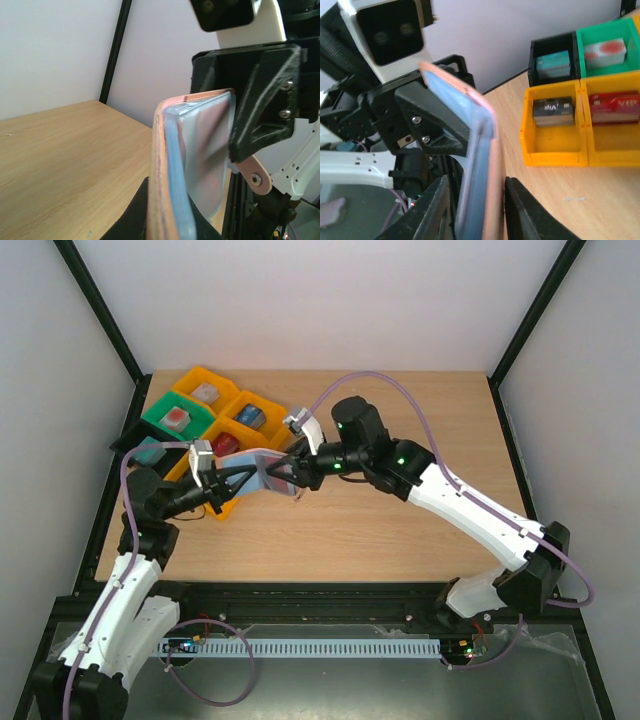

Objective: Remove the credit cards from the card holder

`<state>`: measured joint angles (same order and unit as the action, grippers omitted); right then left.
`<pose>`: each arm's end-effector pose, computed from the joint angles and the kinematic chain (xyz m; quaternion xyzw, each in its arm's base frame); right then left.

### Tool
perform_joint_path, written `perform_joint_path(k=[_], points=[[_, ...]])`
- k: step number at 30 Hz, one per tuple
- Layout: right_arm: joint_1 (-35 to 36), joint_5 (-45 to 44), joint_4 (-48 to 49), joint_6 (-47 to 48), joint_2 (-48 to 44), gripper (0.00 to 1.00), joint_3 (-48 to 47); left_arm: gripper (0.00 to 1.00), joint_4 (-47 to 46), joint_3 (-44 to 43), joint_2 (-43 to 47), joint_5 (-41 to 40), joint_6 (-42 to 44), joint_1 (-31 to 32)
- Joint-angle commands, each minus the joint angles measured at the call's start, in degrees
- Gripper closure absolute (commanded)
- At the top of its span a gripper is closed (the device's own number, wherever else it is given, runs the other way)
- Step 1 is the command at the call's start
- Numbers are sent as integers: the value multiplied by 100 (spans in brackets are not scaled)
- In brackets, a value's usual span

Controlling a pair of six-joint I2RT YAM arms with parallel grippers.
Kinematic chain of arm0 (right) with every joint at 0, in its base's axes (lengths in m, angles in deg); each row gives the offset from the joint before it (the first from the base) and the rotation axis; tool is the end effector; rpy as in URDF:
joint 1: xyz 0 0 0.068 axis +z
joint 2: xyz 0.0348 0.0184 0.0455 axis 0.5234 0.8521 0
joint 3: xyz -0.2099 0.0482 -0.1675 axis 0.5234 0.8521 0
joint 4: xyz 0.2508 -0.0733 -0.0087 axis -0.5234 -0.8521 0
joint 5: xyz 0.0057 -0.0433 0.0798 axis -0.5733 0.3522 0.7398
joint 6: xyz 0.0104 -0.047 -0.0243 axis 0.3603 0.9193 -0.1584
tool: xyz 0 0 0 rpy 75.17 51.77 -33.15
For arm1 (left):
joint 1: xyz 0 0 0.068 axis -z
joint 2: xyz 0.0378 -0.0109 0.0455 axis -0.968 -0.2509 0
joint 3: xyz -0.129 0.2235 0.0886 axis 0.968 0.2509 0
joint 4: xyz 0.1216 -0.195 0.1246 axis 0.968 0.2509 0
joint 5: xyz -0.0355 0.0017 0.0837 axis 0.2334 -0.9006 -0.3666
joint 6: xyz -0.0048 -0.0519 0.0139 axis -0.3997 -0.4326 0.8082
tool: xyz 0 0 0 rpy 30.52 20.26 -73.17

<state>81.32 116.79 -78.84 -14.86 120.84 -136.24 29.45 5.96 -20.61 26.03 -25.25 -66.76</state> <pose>0.1894 0.2596 0.3967 -0.4430 0.6642 0.5131 0.3150 0.1557 -0.0537 0.3176 0.2940 0.5939 -0.4686 0.5841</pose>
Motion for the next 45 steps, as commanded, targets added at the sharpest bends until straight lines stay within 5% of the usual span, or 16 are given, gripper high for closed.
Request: perform_joint_path(k=[1, 7, 36, 45], points=[[-126, 131, 164, 266, -436, 67, 127, 98, -529, 53, 55, -70, -518, -112], [-281, -11, 30, 515, -708, 56, 368, 98, -743, 23, 48, 37, -569, -157], [-335, -944, 405, 395, -486, 71, 708, 98, -854, -44, 43, 192, -506, -177], [-329, -189, 1481, -100, -283, 72, 809, 98, -828, -24, 62, 241, -448, -168]])
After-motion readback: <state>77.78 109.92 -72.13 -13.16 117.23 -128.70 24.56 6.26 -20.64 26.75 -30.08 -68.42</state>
